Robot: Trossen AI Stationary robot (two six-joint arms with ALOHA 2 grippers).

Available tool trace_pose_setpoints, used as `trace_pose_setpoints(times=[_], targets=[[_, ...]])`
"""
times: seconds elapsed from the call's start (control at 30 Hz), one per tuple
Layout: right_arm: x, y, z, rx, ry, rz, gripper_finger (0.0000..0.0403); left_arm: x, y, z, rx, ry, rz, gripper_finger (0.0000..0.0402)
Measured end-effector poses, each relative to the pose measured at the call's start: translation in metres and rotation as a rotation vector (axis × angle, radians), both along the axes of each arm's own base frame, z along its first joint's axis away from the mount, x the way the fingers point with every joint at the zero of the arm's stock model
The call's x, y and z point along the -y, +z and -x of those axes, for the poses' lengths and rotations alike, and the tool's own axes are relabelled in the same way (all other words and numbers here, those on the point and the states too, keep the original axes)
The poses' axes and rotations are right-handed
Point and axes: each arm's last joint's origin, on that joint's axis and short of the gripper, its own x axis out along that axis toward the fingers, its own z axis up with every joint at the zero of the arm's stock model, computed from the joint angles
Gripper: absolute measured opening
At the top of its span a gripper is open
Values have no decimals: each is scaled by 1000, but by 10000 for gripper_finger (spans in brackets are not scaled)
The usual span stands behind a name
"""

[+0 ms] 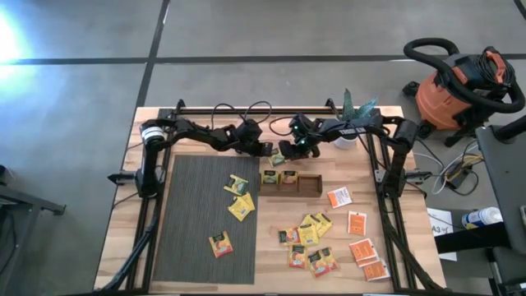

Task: Pick & Place Tea
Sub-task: Put the yellow tea bag into the middle section of the wooden organizer

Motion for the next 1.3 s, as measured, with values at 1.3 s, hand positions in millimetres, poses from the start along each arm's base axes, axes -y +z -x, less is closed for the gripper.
trace_pose_setpoints(times=[1.3], targets=[[-2, -14, -10, 75, 68, -89, 155, 3, -6, -9, -65, -88, 29, 1]])
